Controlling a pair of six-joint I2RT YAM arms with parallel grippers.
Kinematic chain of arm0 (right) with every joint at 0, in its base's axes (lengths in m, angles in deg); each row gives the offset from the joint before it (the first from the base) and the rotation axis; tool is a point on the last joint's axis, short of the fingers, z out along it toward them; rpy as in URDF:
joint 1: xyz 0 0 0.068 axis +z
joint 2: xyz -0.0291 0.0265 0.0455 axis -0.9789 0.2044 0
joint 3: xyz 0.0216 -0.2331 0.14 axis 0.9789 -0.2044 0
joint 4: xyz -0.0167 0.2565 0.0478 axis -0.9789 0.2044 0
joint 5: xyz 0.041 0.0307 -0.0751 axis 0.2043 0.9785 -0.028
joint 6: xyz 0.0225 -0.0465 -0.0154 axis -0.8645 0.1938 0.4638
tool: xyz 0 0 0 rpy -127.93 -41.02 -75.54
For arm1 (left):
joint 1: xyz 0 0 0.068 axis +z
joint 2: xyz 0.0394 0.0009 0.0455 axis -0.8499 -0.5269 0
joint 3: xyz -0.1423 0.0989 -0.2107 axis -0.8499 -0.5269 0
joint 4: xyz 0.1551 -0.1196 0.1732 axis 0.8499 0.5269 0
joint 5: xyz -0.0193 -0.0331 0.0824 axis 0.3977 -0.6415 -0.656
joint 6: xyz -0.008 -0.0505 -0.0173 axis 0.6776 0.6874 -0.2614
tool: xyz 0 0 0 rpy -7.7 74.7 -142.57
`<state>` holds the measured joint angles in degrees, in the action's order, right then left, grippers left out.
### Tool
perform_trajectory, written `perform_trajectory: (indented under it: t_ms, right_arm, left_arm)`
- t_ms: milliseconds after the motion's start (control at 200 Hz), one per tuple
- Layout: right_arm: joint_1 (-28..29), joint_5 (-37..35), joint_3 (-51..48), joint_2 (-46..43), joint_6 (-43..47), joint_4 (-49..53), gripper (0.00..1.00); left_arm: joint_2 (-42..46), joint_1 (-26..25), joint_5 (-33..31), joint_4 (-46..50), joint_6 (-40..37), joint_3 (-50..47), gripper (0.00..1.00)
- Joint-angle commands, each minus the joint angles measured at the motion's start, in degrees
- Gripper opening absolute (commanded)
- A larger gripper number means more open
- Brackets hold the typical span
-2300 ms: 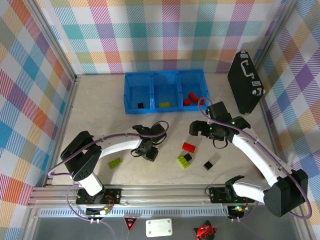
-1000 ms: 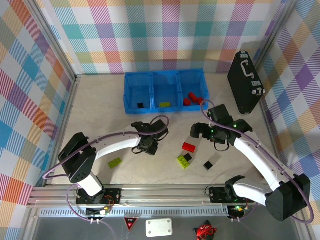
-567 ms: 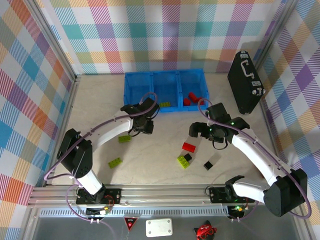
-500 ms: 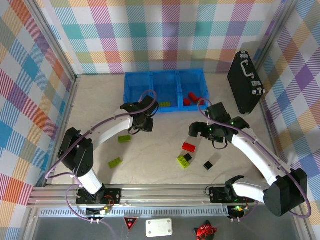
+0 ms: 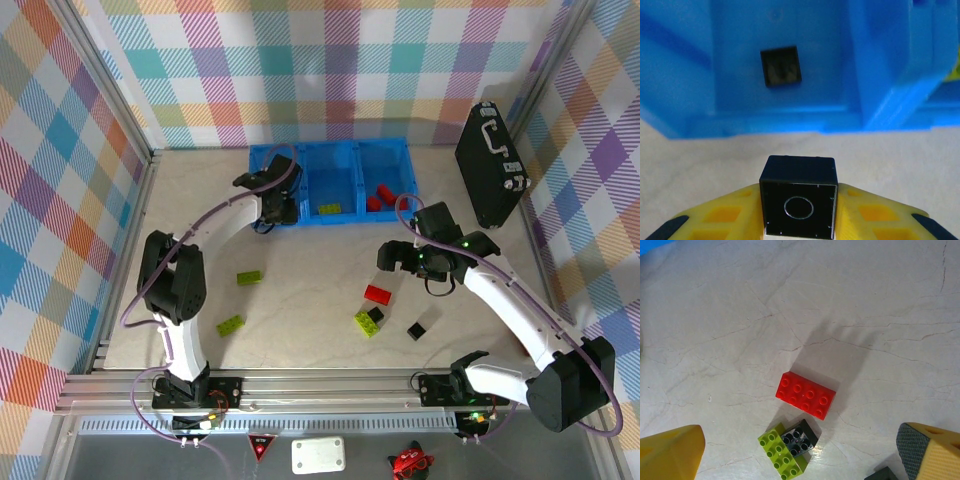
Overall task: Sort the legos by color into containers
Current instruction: Place the lego in the container.
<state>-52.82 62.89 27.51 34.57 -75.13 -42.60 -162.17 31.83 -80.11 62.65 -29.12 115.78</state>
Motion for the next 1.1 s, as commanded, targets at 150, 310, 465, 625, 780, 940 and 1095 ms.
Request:
perform_trajectory:
  t_ms: [150, 310, 465, 625, 780, 940, 1095]
  right_arm:
    - [-0.31, 0.43, 0.71, -0.34, -0.31, 0.75, 0.99]
    - [-0.36, 0.21, 0.34, -0.33, -0.5, 1.19, 0.99]
    - [-0.42, 0.12, -0.17, -1.03, -1.15, 1.29, 0.99]
    - [-0.41, -0.27, -1.02, -2.21, -1.87, 1.48, 0.99]
    - [-0.36, -0.23, -1.94, -2.89, -1.87, 2.05, 0.99]
    - [-0.41, -0.36, -1.69, -2.89, -1.42, 2.96, 0.99]
    - [-0.35, -0.38, -1.34, -3.11, -1.69, 2.91, 0.99]
  left_arm:
    - [-8.13, 3.11, -0.52, -0.77, -0.17, 10.66, 0.37]
    - [-13.91, 4.19, -1.16, 0.07, -0.59, 16.76, 0.37]
    - [-18.2, 4.9, -1.44, 0.44, -0.69, 20.3, 0.37]
    - [-21.4, 5.84, -0.56, -0.32, -0.9, 22.0, 0.37]
    - [-23.28, 6.75, 0.28, -1.67, -1.53, 22.75, 0.37]
    - [-24.33, 7.21, 0.76, -1.5, -1.75, 23.46, 0.38]
    - [-24.27, 7.3, 1.56, -1.32, -1.95, 23.53, 0.42]
